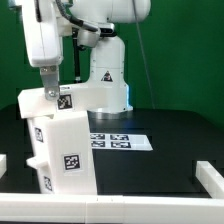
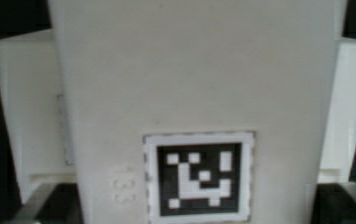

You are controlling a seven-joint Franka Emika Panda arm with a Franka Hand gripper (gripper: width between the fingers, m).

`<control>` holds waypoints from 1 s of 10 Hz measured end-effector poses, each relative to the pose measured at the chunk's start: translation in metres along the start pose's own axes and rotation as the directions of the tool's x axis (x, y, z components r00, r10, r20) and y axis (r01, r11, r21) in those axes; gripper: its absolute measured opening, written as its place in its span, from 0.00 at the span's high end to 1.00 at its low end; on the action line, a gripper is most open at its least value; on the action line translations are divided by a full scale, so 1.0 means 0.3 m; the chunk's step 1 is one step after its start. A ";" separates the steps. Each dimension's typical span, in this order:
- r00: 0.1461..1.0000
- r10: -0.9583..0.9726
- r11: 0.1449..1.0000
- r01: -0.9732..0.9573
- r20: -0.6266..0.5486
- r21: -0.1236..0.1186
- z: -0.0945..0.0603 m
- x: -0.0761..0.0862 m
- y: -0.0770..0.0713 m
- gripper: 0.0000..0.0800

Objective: Assemble cabinet

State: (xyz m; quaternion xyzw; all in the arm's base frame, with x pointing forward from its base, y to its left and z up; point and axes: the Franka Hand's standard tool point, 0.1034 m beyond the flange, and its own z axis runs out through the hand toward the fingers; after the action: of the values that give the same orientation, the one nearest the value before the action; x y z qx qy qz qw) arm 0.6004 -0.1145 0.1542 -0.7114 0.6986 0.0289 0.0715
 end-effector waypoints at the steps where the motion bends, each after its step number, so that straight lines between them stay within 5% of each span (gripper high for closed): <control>1: 0.992 0.124 0.992 -0.124 0.014 0.002 0.001 -0.011 0.003 0.30; 6: 0.888 0.458 0.889 -0.458 0.037 -0.014 -0.001 -0.057 -0.005 0.30; 10: 0.720 0.692 0.722 -0.692 0.045 -0.022 -0.006 -0.095 -0.021 0.30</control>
Offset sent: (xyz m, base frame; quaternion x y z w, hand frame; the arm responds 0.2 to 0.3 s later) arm -0.0072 0.0087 0.0026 -0.0230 -0.0007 0.2422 0.9700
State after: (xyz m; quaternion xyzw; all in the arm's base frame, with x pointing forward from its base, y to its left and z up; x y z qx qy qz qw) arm 0.6058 -0.0865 0.1604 -0.3986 0.9114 0.0727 0.0716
